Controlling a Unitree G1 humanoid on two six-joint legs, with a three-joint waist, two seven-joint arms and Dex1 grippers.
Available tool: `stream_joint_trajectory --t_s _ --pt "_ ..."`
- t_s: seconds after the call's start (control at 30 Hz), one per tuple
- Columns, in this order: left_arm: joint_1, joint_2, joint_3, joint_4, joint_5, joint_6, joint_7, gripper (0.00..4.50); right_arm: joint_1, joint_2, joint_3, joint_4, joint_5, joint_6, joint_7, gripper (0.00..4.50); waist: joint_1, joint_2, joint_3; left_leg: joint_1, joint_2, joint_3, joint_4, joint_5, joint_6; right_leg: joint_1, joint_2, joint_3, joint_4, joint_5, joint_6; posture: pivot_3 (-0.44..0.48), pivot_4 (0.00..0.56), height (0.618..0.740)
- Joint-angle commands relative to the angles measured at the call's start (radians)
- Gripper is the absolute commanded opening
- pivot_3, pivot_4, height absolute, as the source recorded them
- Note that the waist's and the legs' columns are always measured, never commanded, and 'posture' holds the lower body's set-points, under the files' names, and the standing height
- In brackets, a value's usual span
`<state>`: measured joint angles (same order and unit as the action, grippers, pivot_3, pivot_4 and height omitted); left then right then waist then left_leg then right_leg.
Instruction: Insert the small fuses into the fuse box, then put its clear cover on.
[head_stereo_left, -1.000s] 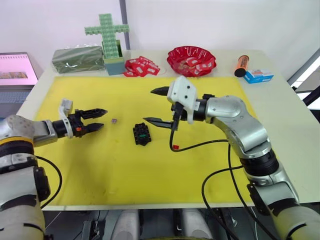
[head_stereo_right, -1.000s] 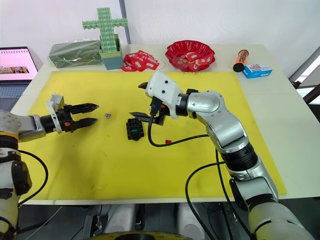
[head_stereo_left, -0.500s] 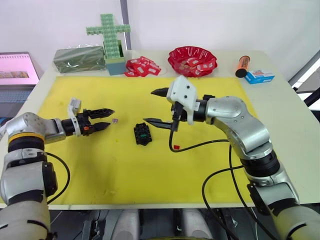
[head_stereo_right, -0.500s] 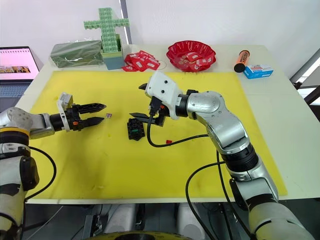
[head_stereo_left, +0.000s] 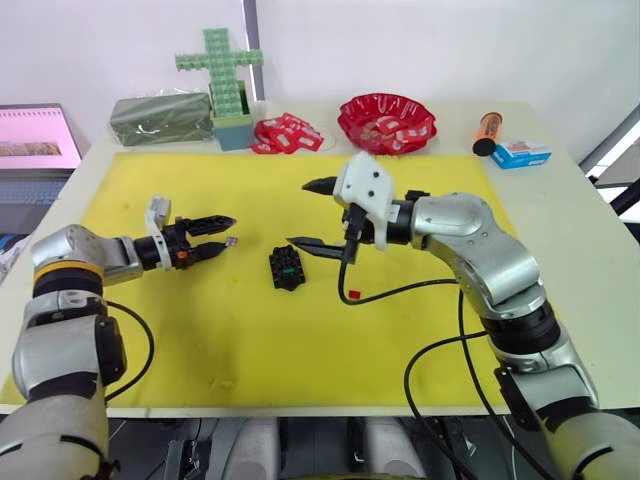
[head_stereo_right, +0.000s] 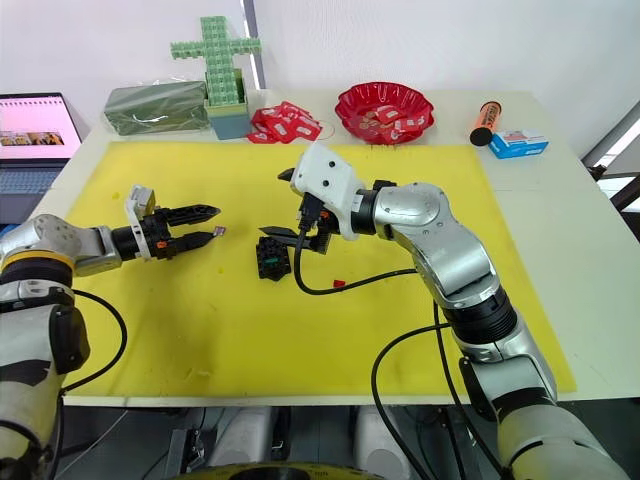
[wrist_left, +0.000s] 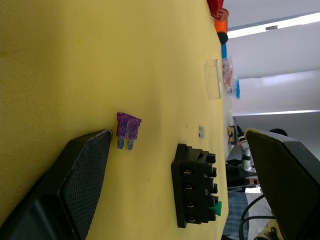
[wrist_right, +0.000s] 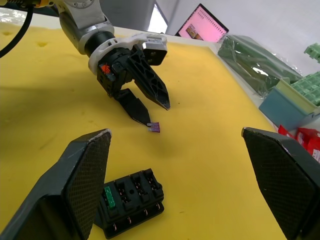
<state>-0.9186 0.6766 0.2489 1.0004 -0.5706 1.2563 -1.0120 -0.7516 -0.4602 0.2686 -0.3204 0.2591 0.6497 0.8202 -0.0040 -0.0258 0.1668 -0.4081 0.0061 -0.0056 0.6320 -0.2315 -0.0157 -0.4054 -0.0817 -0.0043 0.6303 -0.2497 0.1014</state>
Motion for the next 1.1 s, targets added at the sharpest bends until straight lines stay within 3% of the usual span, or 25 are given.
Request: stream_joint_trajectory --t_s 0.03,0.27,0.53,0.67,0.8,0.9,1.03,1.1 --pt "0.002 -0.014 -0.024 0.012 0.029 -0.006 -0.016 4.50 -0.003 -0.001 -0.015 -0.056 0.015 0.002 -0.003 4.46 0.000 0.000 0.000 0.000 0.000 0.000 0.000 0.000 0.000 0.000 0.000 0.000 0.000 0.000 0.000 0.000 0.150 0.740" --pt "-0.014 -0.033 0.004 0.038 0.043 -0.034 -0.006 4.50 0.002 -0.001 -0.006 -0.066 0.010 0.003 -0.002 4.46 0.009 0.000 0.000 0.000 0.000 0.000 0.000 0.000 0.000 0.000 0.000 0.000 0.000 0.000 0.000 0.000 0.150 0.740" --pt "0.045 -0.046 -0.025 0.069 0.133 -0.103 0.088 1.63 -0.002 0.001 -0.010 -0.066 0.011 0.005 -0.001 4.50 0.012 0.001 0.000 0.000 0.000 0.000 0.000 0.000 0.000 0.000 0.000 0.000 0.000 0.000 0.000 0.000 0.150 0.740" --pt "0.076 -0.029 -0.034 0.049 0.133 -0.077 0.070 0.12 -0.005 0.001 -0.014 -0.061 0.012 0.006 0.000 4.50 0.002 0.003 -0.002 0.001 0.000 0.000 0.000 0.000 0.000 0.000 0.000 0.000 0.001 0.000 0.000 0.000 0.150 0.740" --pt "0.086 -0.016 0.001 0.031 0.105 -0.047 0.068 0.04 -0.004 -0.007 -0.014 -0.052 0.012 -0.002 0.011 4.50 -0.013 0.004 -0.003 0.002 0.001 0.000 -0.002 0.000 0.000 0.000 0.001 0.000 0.001 0.000 0.000 0.000 0.150 0.740" --pt "0.144 -0.001 0.013 -0.115 0.036 0.048 0.010 0.04 0.000 -0.008 -0.027 -0.036 0.011 -0.008 0.009 4.50 -0.018 0.005 -0.003 0.002 0.001 0.000 -0.002 0.000 0.000 0.000 0.001 0.000 0.001 -0.001 -0.001 0.000 0.150 0.740" --pt "0.224 0.008 0.111 -0.444 -0.127 0.209 0.008 0.04 0.005 -0.014 -0.083 -0.022 0.072 0.056 0.020 4.50 -0.017 0.003 -0.002 0.001 0.003 0.000 -0.003 0.000 0.000 -0.002 0.001 0.002 0.000 -0.001 -0.001 0.000 0.150 0.740" --pt "0.300 -0.002 0.137 -0.659 -0.181 0.196 0.018 0.04 -0.003 -0.005 -0.136 -0.014 0.157 0.145 0.023 4.50 -0.015 0.003 -0.002 -0.001 0.004 -0.001 -0.002 0.000 0.000 -0.003 0.000 0.002 0.000 0.000 -0.001 0.000 0.150 0.740"
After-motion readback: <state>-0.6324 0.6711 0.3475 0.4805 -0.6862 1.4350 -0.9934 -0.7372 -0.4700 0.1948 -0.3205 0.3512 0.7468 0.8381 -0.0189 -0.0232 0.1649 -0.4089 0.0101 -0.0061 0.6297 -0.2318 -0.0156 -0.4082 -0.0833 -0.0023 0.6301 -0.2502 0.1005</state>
